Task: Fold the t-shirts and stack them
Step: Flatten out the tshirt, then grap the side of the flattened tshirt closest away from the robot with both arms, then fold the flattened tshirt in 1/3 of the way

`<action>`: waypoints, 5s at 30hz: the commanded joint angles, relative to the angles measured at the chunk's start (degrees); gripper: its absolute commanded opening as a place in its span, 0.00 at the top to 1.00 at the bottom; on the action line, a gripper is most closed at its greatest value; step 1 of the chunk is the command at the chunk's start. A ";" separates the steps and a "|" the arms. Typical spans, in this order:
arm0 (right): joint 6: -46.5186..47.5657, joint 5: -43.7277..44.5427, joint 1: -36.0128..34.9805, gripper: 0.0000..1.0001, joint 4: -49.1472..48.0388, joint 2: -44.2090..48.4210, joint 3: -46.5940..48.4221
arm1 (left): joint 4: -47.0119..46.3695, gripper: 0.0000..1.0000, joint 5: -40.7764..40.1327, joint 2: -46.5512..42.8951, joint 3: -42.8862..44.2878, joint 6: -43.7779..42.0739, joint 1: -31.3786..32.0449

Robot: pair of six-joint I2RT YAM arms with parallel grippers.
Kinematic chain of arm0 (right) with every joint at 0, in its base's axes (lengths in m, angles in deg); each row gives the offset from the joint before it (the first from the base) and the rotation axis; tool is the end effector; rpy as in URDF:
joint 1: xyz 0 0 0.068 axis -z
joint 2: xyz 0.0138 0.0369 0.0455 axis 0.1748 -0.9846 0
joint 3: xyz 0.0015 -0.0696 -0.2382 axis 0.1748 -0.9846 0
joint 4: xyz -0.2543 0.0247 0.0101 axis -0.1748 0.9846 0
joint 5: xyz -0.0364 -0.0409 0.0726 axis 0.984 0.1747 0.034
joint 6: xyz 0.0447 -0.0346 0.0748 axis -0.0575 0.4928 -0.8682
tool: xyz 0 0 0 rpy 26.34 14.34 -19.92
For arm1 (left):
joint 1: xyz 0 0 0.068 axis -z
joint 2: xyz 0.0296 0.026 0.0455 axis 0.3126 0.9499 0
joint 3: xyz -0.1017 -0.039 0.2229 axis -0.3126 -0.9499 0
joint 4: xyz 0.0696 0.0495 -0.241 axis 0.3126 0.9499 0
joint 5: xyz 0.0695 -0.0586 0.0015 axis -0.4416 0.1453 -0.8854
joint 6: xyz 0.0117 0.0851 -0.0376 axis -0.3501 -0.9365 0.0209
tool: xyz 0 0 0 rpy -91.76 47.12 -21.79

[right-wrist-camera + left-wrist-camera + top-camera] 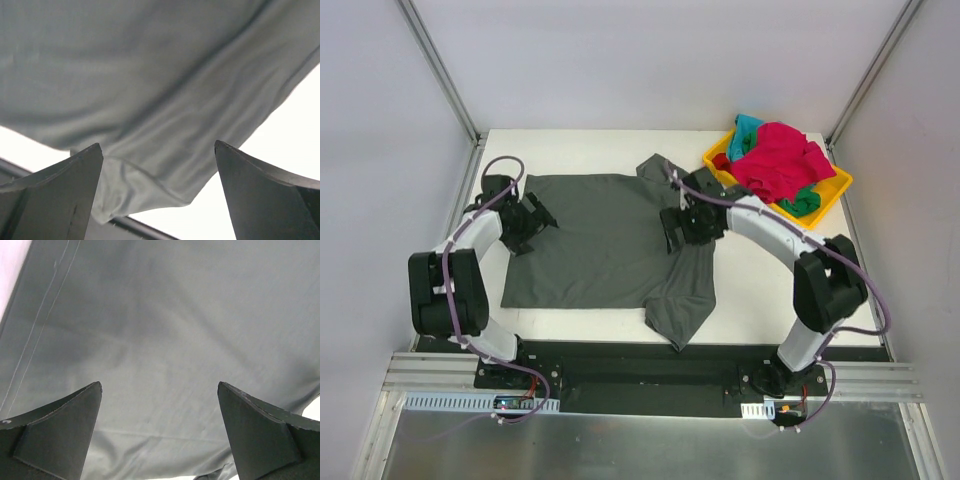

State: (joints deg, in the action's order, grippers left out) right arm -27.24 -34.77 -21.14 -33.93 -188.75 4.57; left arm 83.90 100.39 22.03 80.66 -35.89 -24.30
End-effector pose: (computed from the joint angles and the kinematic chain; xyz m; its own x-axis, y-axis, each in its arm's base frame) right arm 0.3337 0.2109 0.1847 -0.6586 -0.5335 -0.5306 -0.6363 0.7713 0.0142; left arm 0.3517 0.0184 0.1447 -0.6707 -0.6288 -0.3935 -0.4258 0.7607 -0.4898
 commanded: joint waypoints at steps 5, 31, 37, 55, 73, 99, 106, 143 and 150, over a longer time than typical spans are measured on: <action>-10.67 -6.53 -2.38 0.04 -13.42 4.56 -19.07 | -1.95 0.01 -4.63 -3.14 -9.07 -0.11 -0.59; 1.63 -2.57 7.12 0.04 -5.15 4.61 -4.91 | -0.20 0.01 -6.53 -8.28 -3.16 1.63 -0.77; -3.02 -1.95 7.29 0.04 -17.69 27.72 -22.81 | 5.78 0.01 -19.98 -28.06 -16.08 9.19 -1.29; -6.11 -8.45 8.17 0.04 -20.54 36.46 -38.41 | 3.33 0.55 -20.01 -16.42 -20.93 13.60 -6.57; 8.47 7.46 -16.60 0.11 -13.94 26.46 -33.76 | 1.21 1.00 -18.68 -17.02 -21.72 12.54 -6.57; -11.38 7.64 -26.36 0.99 -3.31 21.67 -38.67 | 4.64 1.00 -20.79 -27.02 -24.71 15.61 -7.62; -14.54 2.09 -34.62 0.99 -3.22 29.42 -41.92 | 7.89 1.00 -19.48 -39.94 -29.45 18.69 -7.71; 18.13 11.59 -7.92 0.99 8.74 11.42 -2.91 | 5.43 1.00 -14.38 -12.38 -4.59 17.91 -5.78; 30.89 15.00 -3.61 0.97 6.99 -1.58 5.52 | 5.43 0.87 -16.67 -1.83 3.22 16.42 -5.51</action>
State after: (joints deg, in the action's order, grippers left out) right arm -6.17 -22.20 -26.71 -25.76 -184.60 4.15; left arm 89.39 86.21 15.98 78.15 -17.68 -30.25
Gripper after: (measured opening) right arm 0.029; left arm 0.057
